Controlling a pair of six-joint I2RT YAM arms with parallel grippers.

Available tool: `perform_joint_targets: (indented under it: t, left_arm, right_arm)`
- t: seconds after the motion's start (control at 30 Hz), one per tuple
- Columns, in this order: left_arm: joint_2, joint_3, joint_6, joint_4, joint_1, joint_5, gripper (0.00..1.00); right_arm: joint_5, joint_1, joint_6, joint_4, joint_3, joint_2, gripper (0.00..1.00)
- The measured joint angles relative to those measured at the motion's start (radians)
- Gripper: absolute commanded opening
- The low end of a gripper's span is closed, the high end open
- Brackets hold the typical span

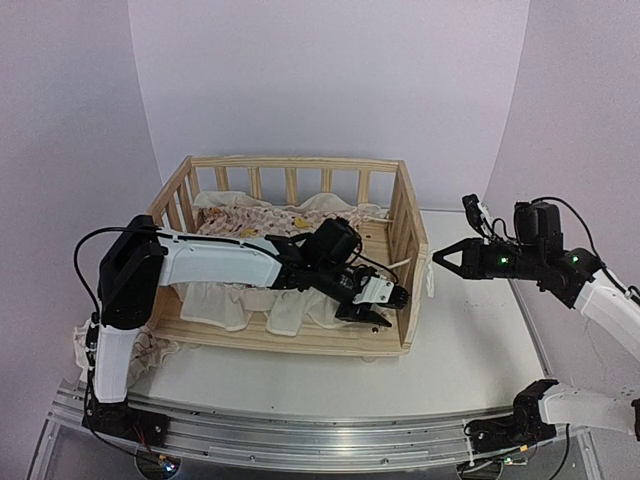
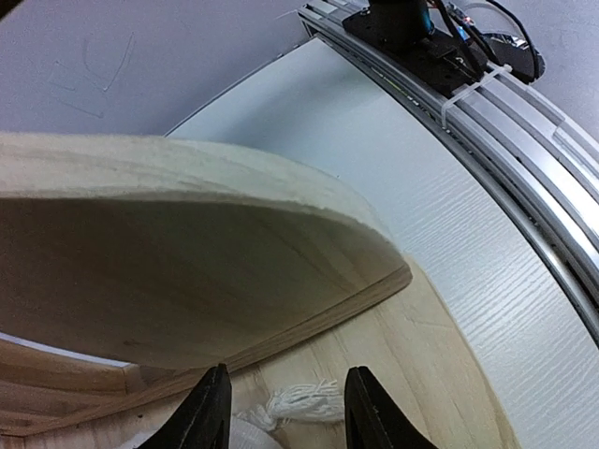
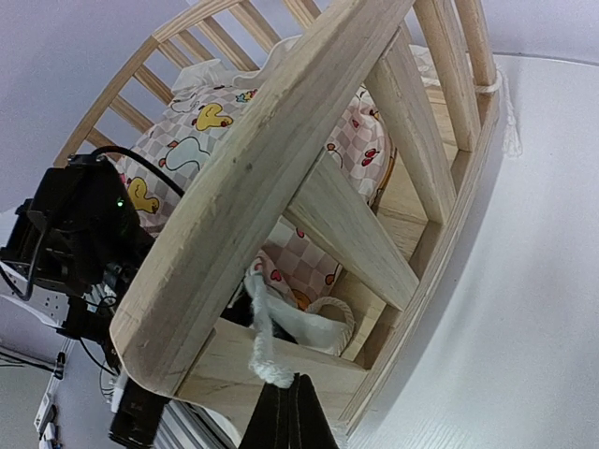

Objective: Set up the pet bed

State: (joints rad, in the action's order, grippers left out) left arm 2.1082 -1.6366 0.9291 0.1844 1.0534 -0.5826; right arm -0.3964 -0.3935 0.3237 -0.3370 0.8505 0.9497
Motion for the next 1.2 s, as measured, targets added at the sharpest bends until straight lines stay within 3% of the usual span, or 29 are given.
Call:
perform_joint_targets:
  t: [0.4, 0.67, 0.77, 0.87, 1.0, 1.2]
  left_arm:
    - [0.075, -0.09, -0.166, 0.066, -0.007, 0.02, 0.49]
    - [0.072, -0.104, -0.166, 0.17, -0.014, 0.048, 0.47]
    - [0.072, -0.112, -0.154, 0.192, -0.014, 0.055, 0.38]
    - [0.072, -0.117, -0.136, 0.211, -0.012, 0.064, 0.18]
    - [0.072, -0.116, -0.104, 0.208, -0.012, 0.097, 0.02]
    - [0.061, -0.091, -0.089, 0.174, -0.012, 0.107, 0.0]
  right_arm:
    - [0.0, 0.0, 0.0, 0.0, -0.001, 0.003, 0.0]
    - [0.0, 0.0, 0.001, -0.001, -0.011, 0.002, 0.0]
    - [0.0, 0.0, 0.001, -0.001, -0.011, 0.002, 0.0]
    - [0.0, 0.0, 0.001, -0.001, -0.011, 0.001, 0.0]
    - [0.0, 0.0, 0.004, -0.001, -0.011, -0.007, 0.0]
    - [0.002, 0.0, 0.007, -0.001, -0.011, -0.016, 0.0]
